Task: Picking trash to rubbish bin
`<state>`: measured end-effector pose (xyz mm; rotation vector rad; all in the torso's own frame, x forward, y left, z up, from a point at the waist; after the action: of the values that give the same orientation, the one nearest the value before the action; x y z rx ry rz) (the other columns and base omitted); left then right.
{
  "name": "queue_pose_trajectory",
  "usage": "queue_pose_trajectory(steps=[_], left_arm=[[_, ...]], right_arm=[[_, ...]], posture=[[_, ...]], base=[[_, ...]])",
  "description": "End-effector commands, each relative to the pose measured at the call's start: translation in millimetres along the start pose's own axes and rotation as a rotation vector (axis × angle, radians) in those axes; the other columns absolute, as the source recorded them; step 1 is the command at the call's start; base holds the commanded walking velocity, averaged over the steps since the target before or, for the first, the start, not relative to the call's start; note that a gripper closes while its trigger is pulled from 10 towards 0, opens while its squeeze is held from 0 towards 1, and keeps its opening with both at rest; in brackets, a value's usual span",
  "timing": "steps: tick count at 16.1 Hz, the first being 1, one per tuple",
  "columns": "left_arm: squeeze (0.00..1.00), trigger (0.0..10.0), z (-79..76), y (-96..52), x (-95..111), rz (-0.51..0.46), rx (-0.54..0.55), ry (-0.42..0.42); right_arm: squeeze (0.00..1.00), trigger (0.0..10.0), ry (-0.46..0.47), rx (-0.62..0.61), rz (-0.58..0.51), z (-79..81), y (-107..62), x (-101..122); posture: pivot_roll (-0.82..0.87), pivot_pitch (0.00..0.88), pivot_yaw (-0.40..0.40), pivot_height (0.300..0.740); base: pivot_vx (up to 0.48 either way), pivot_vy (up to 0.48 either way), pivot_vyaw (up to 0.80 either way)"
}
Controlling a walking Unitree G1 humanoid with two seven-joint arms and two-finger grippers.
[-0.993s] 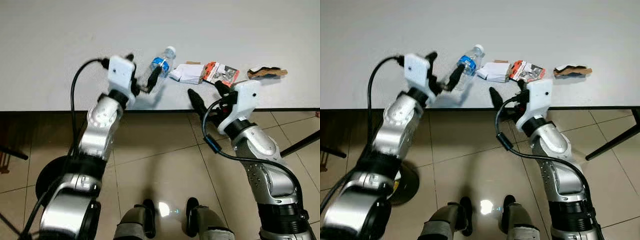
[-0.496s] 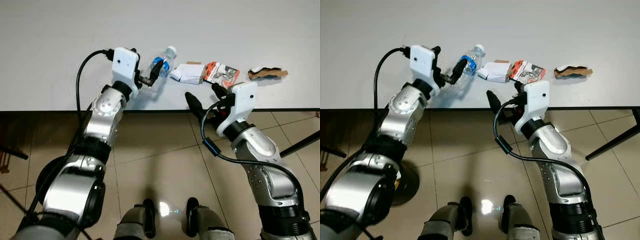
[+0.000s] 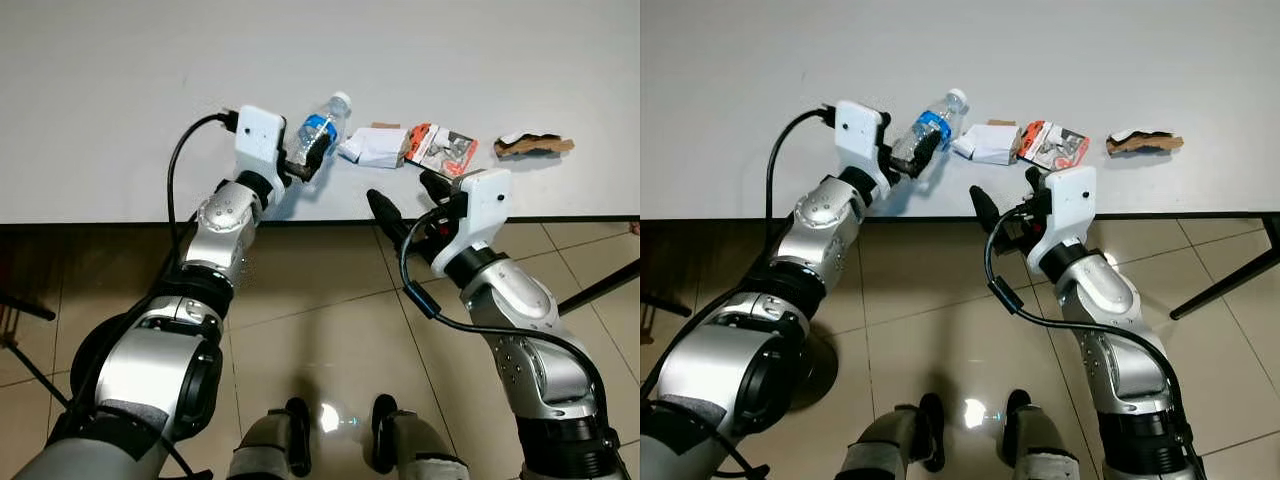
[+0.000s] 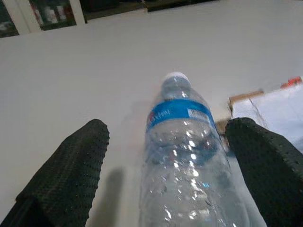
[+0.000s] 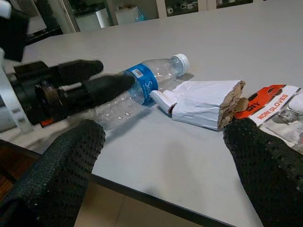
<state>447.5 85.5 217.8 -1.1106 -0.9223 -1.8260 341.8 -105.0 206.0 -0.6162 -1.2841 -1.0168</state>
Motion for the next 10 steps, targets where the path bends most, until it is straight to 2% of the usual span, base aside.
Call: queue_pose_trajectory(steps=[1,5,10], left_arm=[[0.0,10.0,-3.9,-1.3,-8,0.033,-0.022,0.045],[0.0,10.0,-11.9,-4.6,-17,0.066,-0.063,0.17],[0.0,10.0,-8.2,-5.9,-24,0.108,-0.023,0.162]], right_arm=[[0.0,10.0,0.014,0.028,-0.005,8.6,-1.8,1],[0.0,10.0,0.017,0.027,-0.002,8.6,-1.7,0],[0.0,10.0,0.022,0.022,-0.004,8.3,-2.0,0]], posture=[[-0.01,0.299,0.105,0.74],[-0.01,0.303,0.104,0.74],[-0.01,0.304,0.106,0.74]], base=[[0.0,0.0,0.0],[0.0,0.0,0.0],[0.0,0.0,0.0]])
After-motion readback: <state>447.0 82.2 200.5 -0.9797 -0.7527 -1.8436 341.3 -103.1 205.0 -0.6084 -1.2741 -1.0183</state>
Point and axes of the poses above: a point about 5 cm out from each wrist's last joint towards the gripper, its own y axis pointing out of the wrist towards the gripper, its own x axis along the axis of the wrist's last joint, z = x × y, the point moved 5 cm from there along y, pointing out of the wrist towards the gripper, and after that the axes turned 11 degrees about y, right-handed, at the moved point
